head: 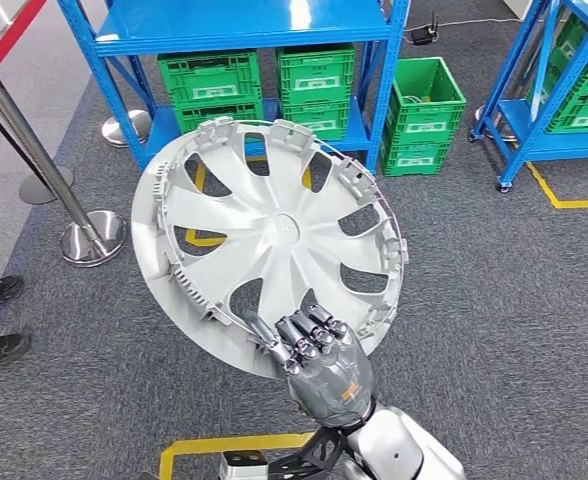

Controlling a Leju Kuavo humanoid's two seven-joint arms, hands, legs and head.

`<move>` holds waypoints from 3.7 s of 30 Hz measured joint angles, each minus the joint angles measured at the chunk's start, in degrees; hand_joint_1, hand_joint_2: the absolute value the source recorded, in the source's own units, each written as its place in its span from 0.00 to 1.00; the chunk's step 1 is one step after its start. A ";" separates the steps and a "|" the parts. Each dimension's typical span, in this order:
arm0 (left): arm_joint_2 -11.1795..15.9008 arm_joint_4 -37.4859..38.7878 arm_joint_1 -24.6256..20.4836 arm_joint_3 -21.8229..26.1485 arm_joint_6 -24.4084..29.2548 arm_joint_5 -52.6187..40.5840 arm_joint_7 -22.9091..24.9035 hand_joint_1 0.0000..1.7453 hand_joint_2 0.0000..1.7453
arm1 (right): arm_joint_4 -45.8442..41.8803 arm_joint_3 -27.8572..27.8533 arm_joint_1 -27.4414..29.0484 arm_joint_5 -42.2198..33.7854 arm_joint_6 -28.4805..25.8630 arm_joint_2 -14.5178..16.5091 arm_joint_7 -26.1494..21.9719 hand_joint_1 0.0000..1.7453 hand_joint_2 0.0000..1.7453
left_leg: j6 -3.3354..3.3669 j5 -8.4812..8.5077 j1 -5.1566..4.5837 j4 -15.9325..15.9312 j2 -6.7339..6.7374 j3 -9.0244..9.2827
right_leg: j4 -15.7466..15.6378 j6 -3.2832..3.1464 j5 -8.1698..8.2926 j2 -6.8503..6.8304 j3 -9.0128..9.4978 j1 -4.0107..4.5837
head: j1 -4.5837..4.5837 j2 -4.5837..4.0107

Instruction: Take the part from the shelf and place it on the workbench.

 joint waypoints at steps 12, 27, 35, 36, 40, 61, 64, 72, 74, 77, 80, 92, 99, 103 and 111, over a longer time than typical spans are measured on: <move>0.01 0.00 0.12 0.09 0.00 -0.04 0.08 0.00 0.00 | 0.16 0.03 -0.05 -0.01 0.04 0.11 0.13 1.00 1.00 | -0.06 -2.62 0.22 1.21 -0.39 2.31 | 0.34 -1.27 2.06 -0.14 -2.45 0.59 | -0.48 0.00; -0.01 0.00 0.17 0.11 -0.09 -0.18 0.08 0.00 0.00 | 0.19 0.22 -0.13 -0.01 0.04 0.15 0.23 1.00 1.00 | 0.71 -1.99 -0.47 -0.09 -0.41 1.77 | 0.36 -0.08 3.12 -0.17 -3.64 0.22 | -0.45 0.00; -0.01 0.00 0.15 0.12 -0.41 -0.38 0.10 0.00 0.00 | 0.46 0.23 -0.51 -0.04 0.09 0.34 0.26 1.00 1.00 | 0.74 -1.90 -0.46 -0.09 -0.41 1.74 | 0.38 -0.06 3.19 -0.16 -3.71 0.23 | -0.45 0.00; -0.01 0.00 0.15 0.13 -0.42 -0.40 0.10 0.00 0.00 | 0.55 0.24 -0.64 -0.06 0.10 0.37 0.26 1.00 1.00 | 0.73 -1.90 -0.45 -0.09 -0.41 1.74 | 0.38 -0.07 3.20 -0.16 -3.72 0.24 | -0.45 0.00; -0.01 0.00 0.14 0.13 -0.63 -0.59 0.10 0.00 0.00 | 0.89 0.25 -1.07 -0.26 0.11 0.58 0.22 1.00 1.00 | 0.70 -1.87 -0.43 -0.09 -0.41 1.71 | 0.41 -0.07 3.20 -0.16 -3.77 0.26 | -0.45 0.00; 0.21 0.00 0.07 1.11 -0.66 -1.22 0.08 0.00 0.00 | 1.08 0.27 -1.29 -3.87 0.26 1.56 -0.68 1.00 1.00 | 1.84 -1.40 -0.46 -0.13 -0.27 1.34 | 0.37 0.90 3.40 -0.15 -4.13 0.07 | -0.45 0.00; 0.08 0.00 -0.06 1.20 -0.72 -1.22 0.08 0.00 0.00 | 1.09 0.31 -1.31 -4.39 0.28 1.60 -0.84 1.00 1.00 | 2.56 -0.63 -0.04 -0.97 0.33 1.19 | 6.88 1.37 -1.02 -0.02 -7.35 0.00 | -0.12 0.00; -0.10 -0.01 -0.04 1.50 -0.95 -1.33 0.08 0.00 0.00 | 1.40 0.44 -1.00 -5.19 0.31 1.66 -1.23 1.00 1.00 | 1.36 -1.07 -0.20 0.12 3.09 0.64 | 2.63 1.41 1.18 -3.75 -3.43 -0.01 | 0.09 0.00; -0.03 -0.02 0.04 1.54 -0.94 -1.39 0.08 0.00 0.00 | 1.41 0.44 -1.02 -5.16 0.30 1.73 -1.29 1.00 1.00 | 0.80 -1.23 -0.54 0.53 4.06 0.53 | 1.13 0.62 1.08 -4.31 -2.72 0.28 | 0.07 0.00; 0.02 -0.03 -0.07 1.55 -0.92 -1.51 0.08 0.00 0.00 | 1.43 0.44 -0.87 -5.10 0.28 1.78 -1.41 1.00 1.00 | 0.09 -2.54 -0.22 1.85 3.81 0.19 | 1.19 -0.52 1.59 -2.30 -3.22 0.09 | -0.09 0.00; -0.02 -0.03 -0.01 1.57 -0.92 -1.61 0.07 0.00 0.00 | 1.46 0.44 -0.88 -5.06 0.28 1.92 -1.44 1.00 1.00 | -0.63 -8.32 0.20 11.26 0.37 -3.51 | 1.14 -1.36 2.04 -0.46 -3.58 -0.01 | -0.31 0.00; -0.01 -0.07 -0.04 1.58 -0.72 -1.62 0.07 0.00 0.00 | 1.60 0.44 -0.80 -5.01 0.27 2.23 -1.45 1.00 1.00 | 1.44 -2.03 0.42 -0.06 -3.28 1.63 | 1.63 0.41 2.81 5.61 -5.51 0.17 | -0.26 0.00; -0.03 -0.09 0.05 1.60 -0.70 -1.62 0.08 0.00 0.00 | 1.72 0.44 -0.79 -4.99 0.28 2.23 -1.48 1.00 1.00 | 1.72 -1.62 0.52 -0.55 1.90 1.46 | 15.27 2.12 -3.10 0.02 -11.43 -0.12 | 0.44 0.00; -0.08 -0.10 -0.13 1.60 -0.70 -1.64 0.06 0.00 0.00 | 1.72 0.41 -0.90 -4.99 0.27 2.26 -1.49 1.00 1.00 | 0.90 -1.97 0.17 -0.07 3.85 1.47 | 1.34 1.07 1.53 -2.84 -3.36 0.31 | 0.39 0.00; -0.05 -0.11 -0.08 1.61 -0.74 -1.79 -0.10 0.00 0.00 | 1.75 0.40 -0.91 -4.81 0.26 2.40 -1.56 1.00 1.00 | -1.11 -9.30 0.59 11.87 0.30 -3.18 | 0.28 -1.39 2.54 0.74 -3.45 0.10 | 0.14 0.00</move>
